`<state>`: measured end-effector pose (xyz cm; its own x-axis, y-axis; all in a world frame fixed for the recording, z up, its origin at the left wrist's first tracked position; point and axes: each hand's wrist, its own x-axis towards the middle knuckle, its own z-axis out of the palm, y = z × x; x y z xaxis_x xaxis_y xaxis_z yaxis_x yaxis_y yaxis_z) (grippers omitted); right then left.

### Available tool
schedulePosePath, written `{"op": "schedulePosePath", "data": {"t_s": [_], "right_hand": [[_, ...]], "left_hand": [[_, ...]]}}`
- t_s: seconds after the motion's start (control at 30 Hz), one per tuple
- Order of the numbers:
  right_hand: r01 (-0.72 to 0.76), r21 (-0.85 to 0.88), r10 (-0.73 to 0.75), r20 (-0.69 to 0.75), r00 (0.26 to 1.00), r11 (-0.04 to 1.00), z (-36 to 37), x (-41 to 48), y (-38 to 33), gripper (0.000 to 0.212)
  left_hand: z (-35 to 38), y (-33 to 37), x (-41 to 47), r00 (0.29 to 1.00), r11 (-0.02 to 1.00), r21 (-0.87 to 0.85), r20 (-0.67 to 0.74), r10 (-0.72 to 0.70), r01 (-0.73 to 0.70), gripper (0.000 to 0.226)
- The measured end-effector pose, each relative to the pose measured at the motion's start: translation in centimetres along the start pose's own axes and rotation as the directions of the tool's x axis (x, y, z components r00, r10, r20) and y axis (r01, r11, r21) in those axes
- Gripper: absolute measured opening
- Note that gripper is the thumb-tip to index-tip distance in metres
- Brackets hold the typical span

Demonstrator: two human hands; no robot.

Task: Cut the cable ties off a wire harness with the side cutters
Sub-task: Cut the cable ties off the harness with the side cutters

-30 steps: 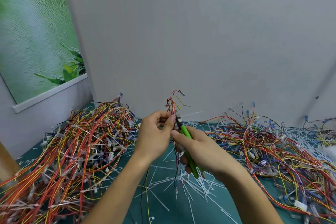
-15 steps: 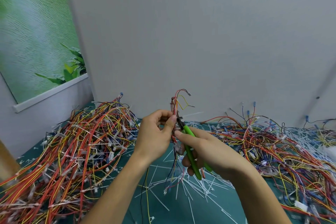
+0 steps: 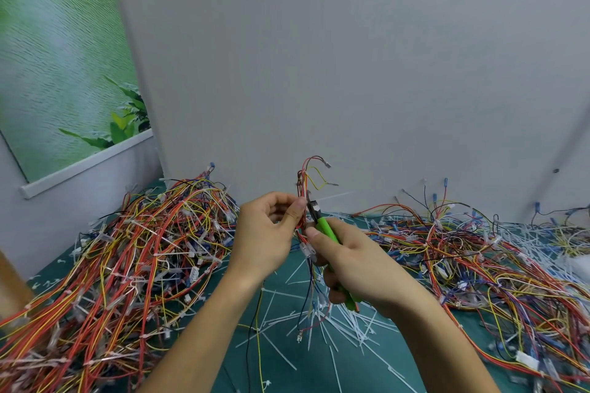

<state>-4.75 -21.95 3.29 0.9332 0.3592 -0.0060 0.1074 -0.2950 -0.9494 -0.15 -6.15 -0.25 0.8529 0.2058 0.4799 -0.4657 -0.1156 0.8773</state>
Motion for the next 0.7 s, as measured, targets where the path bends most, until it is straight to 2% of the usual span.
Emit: {"op": "schedulePosePath", "data": {"t_s": [0.3,0.47,0.7], "right_hand": [[-0.054,0.044,0.048,0.119,0.992,0.998,-0.29,-0.53,-0.84,0.026],[-0.054,0.089,0.046,0.089,0.995,0.995,-0.39,-0.37,-0.62,0.019],[-0.057,0.122,0.047,0.080,0.996,0.991,-0.40,-0.08,-0.16,0.013]], "left_hand": [[-0.15,-0.44,-0.04,0.998,0.996,0.084,0.055,0.039,-0.043,0.013],[-0.47,-0.07,0.09,0.995,0.993,0.090,0.070,0.069,-0.076,0.018],[-0.55,0.34,0.12,0.996,0.995,0.077,0.066,0.056,-0.061,0.013]]}}
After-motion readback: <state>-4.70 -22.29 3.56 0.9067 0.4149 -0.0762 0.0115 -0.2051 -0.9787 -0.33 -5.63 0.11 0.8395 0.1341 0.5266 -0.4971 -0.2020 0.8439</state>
